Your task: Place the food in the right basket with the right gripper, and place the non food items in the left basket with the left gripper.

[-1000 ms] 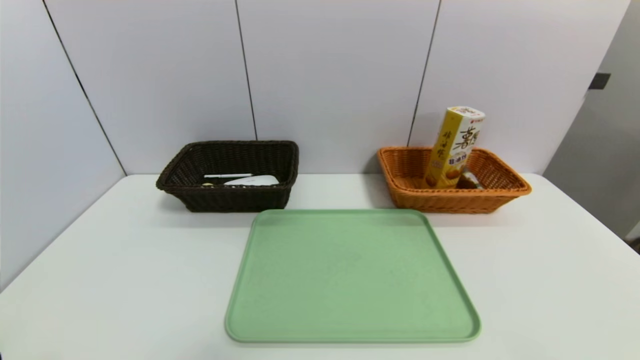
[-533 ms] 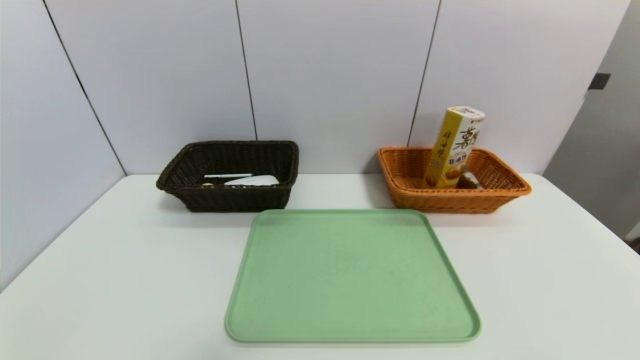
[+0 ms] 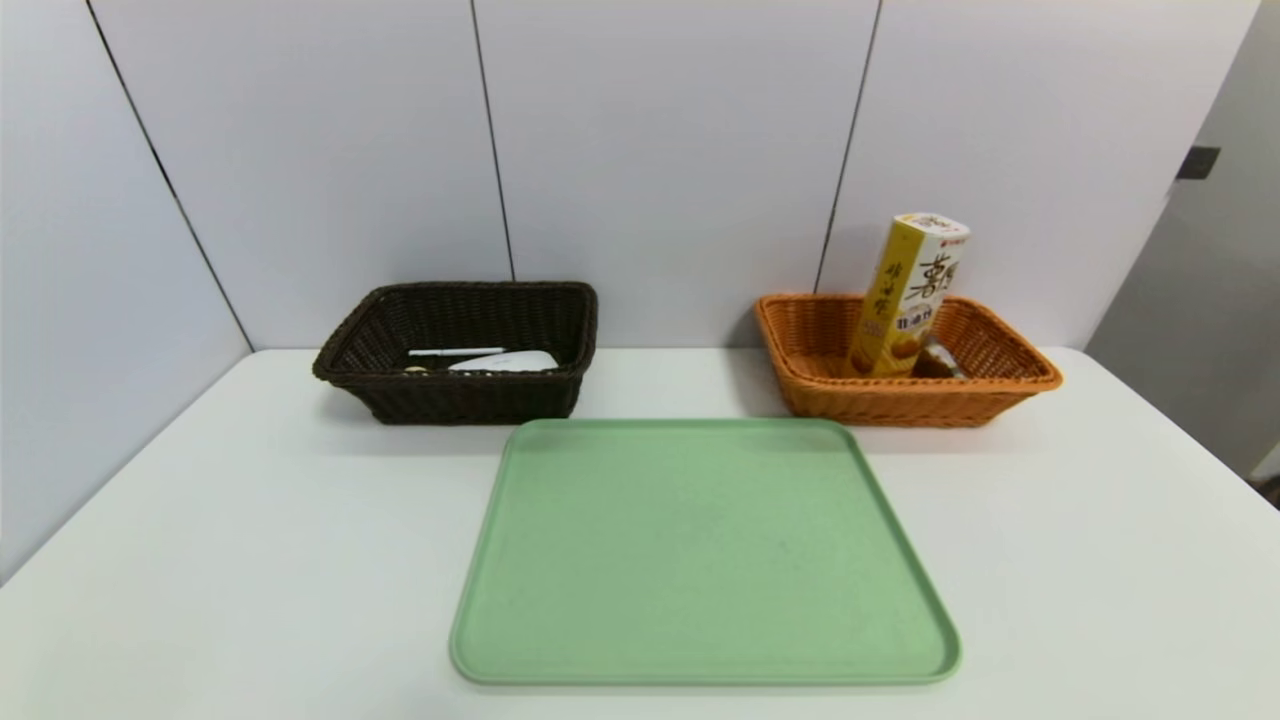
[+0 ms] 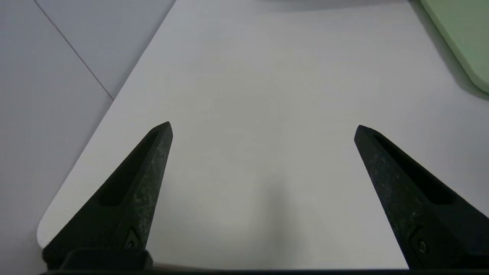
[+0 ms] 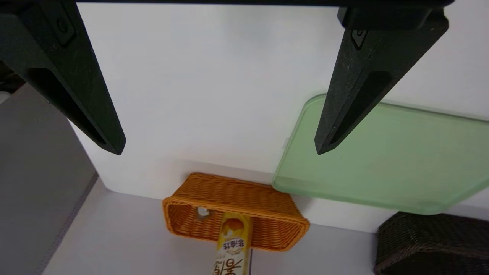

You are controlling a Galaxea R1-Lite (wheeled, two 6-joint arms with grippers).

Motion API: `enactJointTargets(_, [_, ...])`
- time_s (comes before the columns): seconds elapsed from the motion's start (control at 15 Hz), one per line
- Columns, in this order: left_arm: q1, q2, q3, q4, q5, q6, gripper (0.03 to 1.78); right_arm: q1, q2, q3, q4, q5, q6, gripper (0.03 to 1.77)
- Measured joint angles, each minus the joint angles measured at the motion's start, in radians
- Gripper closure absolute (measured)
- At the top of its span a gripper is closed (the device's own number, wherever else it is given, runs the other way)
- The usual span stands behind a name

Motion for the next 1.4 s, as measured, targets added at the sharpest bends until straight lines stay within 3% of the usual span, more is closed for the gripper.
enactJointTargets(0.2, [0.001, -0.010, 0.084, -0.117, -0.003, 0.034, 0.12, 0.009, -0.017, 0.011, 0.012, 0.005, -0.014, 0.09])
enactJointTargets(0.4, [0.001, -0.012, 0.177, -0.276, -0.046, 0.084, 0.12, 0.013, -0.074, 0.079, -0.005, 0.003, -0.030, 0.09])
enactJointTargets(0.53, [0.001, -0.012, 0.243, -0.403, -0.090, 0.113, 0.12, 0.017, -0.142, 0.174, -0.058, -0.004, -0.035, 0.09])
enactJointTargets(0.67, [0.001, -0.012, 0.276, -0.484, -0.158, 0.111, 0.12, 0.018, -0.181, 0.276, -0.190, -0.029, -0.033, 0.09])
enactJointTargets(0.93, [0.001, -0.012, 0.288, -0.447, -0.200, 0.094, 0.12, 0.019, -0.207, 0.441, -0.406, -0.064, -0.021, 0.09])
enactJointTargets(1.13, [0.001, -0.012, 0.289, -0.393, -0.201, 0.071, 0.12, 0.019, -0.213, 0.459, -0.307, -0.090, 0.000, 0.09])
enactJointTargets(1.4, [0.001, -0.012, 0.289, -0.393, -0.198, 0.014, 0.12, 0.019, -0.213, 0.460, -0.297, -0.091, 0.032, 0.09])
